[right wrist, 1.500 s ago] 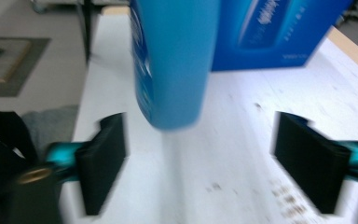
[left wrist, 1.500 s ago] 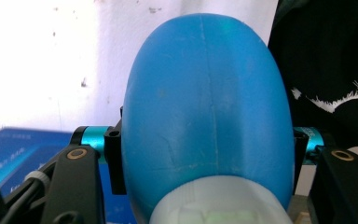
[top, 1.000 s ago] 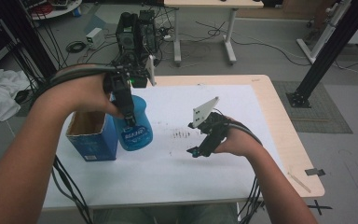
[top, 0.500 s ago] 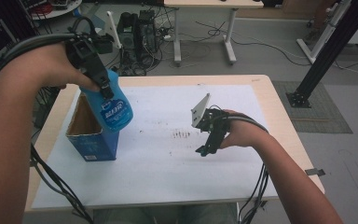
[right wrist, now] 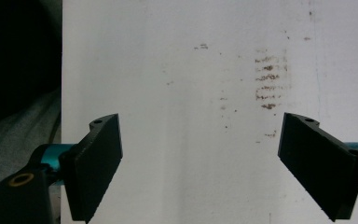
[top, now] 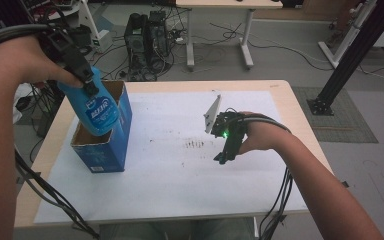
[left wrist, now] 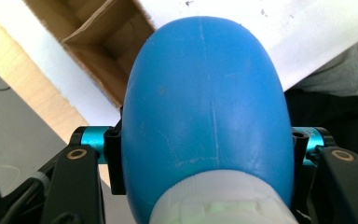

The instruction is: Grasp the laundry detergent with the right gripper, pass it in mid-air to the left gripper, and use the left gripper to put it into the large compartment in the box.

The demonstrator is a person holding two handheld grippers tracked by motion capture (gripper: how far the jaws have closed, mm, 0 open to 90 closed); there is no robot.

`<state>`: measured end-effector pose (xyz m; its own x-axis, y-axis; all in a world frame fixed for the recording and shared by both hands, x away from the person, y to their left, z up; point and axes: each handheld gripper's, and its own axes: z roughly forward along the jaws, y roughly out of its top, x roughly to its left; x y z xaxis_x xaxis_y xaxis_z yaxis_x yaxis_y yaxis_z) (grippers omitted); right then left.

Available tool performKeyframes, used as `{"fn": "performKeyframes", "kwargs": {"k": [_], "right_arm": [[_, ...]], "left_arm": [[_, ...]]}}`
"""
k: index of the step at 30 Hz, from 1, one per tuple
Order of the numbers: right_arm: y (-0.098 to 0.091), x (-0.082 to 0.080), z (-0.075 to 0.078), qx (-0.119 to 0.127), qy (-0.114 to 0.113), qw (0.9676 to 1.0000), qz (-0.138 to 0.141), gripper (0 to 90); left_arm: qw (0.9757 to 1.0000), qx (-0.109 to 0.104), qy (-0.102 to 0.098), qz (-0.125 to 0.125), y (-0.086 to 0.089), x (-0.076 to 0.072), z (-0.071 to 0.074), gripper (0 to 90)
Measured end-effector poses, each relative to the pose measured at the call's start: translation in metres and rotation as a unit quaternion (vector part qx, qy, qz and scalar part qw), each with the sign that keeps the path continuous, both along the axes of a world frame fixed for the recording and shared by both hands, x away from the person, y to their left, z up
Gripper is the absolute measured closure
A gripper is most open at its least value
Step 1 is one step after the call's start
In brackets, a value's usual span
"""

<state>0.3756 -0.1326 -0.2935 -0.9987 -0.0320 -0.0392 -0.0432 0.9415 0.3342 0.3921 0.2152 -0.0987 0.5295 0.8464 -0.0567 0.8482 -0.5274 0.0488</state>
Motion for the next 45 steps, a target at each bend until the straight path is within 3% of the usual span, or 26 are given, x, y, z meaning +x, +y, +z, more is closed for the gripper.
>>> {"fn": "performKeyframes", "kwargs": {"k": [2, 8, 16, 19, 27, 36, 43, 45], "right_arm": [[0.000, 0.002, -0.001, -0.004, -0.003, 0.9999, 0.013, 12.9], [-0.001, 0.003, -0.002, -0.007, -0.002, 0.9999, 0.007, 12.9], [-0.003, 0.003, -0.004, -0.001, 0.001, 1.0000, -0.007, 12.9], [-0.003, 0.003, -0.006, -0.003, 0.003, 1.0000, -0.008, 12.9], [-0.004, 0.006, -0.010, -0.010, 0.004, 0.9999, -0.003, 12.9], [-0.004, 0.006, -0.015, -0.016, 0.009, 0.9998, -0.003, 12.9], [-0.005, 0.005, -0.017, -0.017, 0.012, 0.9997, -0.008, 12.9], [-0.006, 0.007, -0.017, -0.022, 0.005, 0.9997, 0.005, 12.9]], "left_arm": [[1.0000, 0.003, 0.004, 0.002, 0.004, 0.003, 0.000, 38.5], [0.9999, 0.008, 0.006, 0.010, 0.011, 0.010, -0.003, 38.5], [0.9996, 0.024, 0.013, 0.000, 0.018, 0.022, -0.013, 38.5], [0.9995, 0.027, 0.015, 0.007, 0.020, 0.026, -0.020, 38.5], [0.9991, 0.033, 0.024, -0.004, 0.026, 0.036, -0.038, 38.5], [0.9989, 0.040, 0.023, -0.004, 0.025, 0.044, -0.069, 38.5], [0.9984, 0.044, 0.035, -0.009, 0.026, 0.047, -0.091, 38.5], [0.9982, 0.045, 0.037, -0.013, 0.027, 0.048, -0.097, 38.5]]}}
